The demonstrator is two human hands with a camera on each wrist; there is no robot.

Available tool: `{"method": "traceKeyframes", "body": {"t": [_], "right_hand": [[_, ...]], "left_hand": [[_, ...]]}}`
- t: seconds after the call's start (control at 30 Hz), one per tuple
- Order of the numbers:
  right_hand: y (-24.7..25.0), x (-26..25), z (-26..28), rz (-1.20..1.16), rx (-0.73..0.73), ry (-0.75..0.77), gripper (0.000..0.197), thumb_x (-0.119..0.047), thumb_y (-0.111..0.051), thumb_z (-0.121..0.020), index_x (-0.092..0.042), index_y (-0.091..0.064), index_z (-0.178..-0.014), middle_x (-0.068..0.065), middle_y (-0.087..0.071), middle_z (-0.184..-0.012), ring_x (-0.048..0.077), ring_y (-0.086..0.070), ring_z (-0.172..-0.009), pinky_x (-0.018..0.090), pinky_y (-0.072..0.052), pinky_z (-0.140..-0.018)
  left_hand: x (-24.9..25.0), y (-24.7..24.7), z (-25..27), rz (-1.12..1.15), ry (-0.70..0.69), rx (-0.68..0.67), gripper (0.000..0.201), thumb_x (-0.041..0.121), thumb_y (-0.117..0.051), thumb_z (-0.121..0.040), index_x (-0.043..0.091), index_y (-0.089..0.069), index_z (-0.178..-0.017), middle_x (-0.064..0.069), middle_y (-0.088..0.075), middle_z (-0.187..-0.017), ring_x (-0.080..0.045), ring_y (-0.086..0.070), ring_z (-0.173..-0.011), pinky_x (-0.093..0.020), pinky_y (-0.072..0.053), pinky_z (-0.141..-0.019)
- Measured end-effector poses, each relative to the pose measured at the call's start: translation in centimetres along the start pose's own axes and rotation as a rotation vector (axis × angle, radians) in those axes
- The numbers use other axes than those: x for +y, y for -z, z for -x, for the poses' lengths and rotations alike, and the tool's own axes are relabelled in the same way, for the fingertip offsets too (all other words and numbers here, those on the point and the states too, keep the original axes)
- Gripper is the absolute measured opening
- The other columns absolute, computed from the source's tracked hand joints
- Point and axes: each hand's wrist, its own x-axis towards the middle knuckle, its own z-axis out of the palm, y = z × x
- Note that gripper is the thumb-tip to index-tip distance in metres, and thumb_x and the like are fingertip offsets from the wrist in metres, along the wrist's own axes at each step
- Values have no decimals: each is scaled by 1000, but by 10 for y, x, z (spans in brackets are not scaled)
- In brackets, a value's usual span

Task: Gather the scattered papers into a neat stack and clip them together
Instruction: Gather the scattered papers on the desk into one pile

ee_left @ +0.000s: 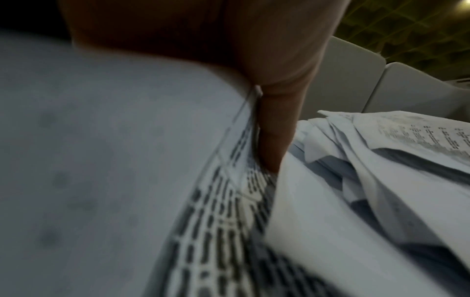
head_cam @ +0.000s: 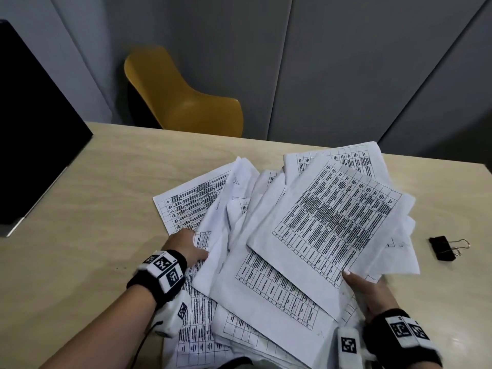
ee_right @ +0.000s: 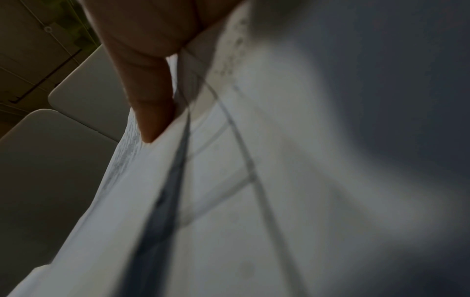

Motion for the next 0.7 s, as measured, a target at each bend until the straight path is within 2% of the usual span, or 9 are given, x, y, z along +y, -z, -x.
{"method": "traceKeyframes", "body": {"t": [0.1,0.2,0.27,0.33,0.37,0.43,0.53,0.63,0.7], "right_hand": [[2,2,-3,14,15,-5,62,-25,-82,-54,8,-62,-102,28,-65,-111,32,-69,-85,51,-54,-85],[10,10,-12,-4,25,7,81,-41,-90,-34,5,-65,-95,25,-68,-105,34,-68,-94,56,-48,-94],[4,0,1,-18,9,21,55,-27,-85,-49,5,-64,-88,24,-69,-96,30,-71,-82,50,-53,-89],[-6,-11,13,-8,-22,29,15,1,-69,-73,3,-55,-79,17,-68,-76,15,-70,-57,30,-60,-66],[-9,-15,16,-16,-26,58,17,10,-59,-80,-3,-50,-75,12,-66,-70,11,-67,-51,24,-58,-61],[-15,-21,23,-66,-36,105,26,16,-50,-84,-9,-46,-75,9,-64,-76,14,-65,-60,29,-50,-81],[-15,-17,17,-108,0,121,13,13,-54,-83,2,-52,-91,13,-53,-102,21,-58,-83,38,-35,-95],[-10,-8,8,-72,21,135,42,-10,-79,-67,2,-46,-90,23,-62,-102,25,-66,-76,44,-46,-94],[-6,-3,0,-45,7,121,41,-3,-74,-71,4,-42,-95,29,-62,-102,28,-63,-80,45,-50,-89]], "left_hand": [[1,0,2,66,-3,21,31,22,-73,-72,11,-60,-98,-6,-63,-96,-21,-54,-81,-23,-41,-72],[0,-1,0,237,-31,0,32,18,-74,-72,11,-62,-100,-6,-67,-100,-22,-60,-87,-24,-43,-77],[0,-7,1,371,-45,-57,39,22,-81,-67,12,-61,-99,-5,-70,-100,-22,-63,-89,-27,-47,-80],[2,-18,2,386,-55,-100,49,31,-83,-63,14,-61,-103,-3,-70,-98,-22,-65,-91,-31,-50,-84],[4,-22,2,356,-62,-97,48,34,-81,-65,14,-62,-105,-3,-70,-99,-23,-65,-92,-32,-50,-86],[5,-25,1,324,-56,-55,36,31,-74,-75,11,-65,-104,-6,-70,-99,-26,-65,-93,-31,-50,-86],[-1,-14,3,322,-67,29,20,23,-65,-81,9,-67,-95,-11,-70,-89,-29,-67,-87,-26,-48,-70],[-16,3,9,385,-91,118,19,21,-66,-82,8,-65,-96,-13,-69,-86,-29,-65,-77,-26,-47,-63],[-25,14,12,441,-109,166,21,20,-67,-82,6,-64,-98,-15,-68,-85,-29,-63,-72,-31,-49,-63]]}}
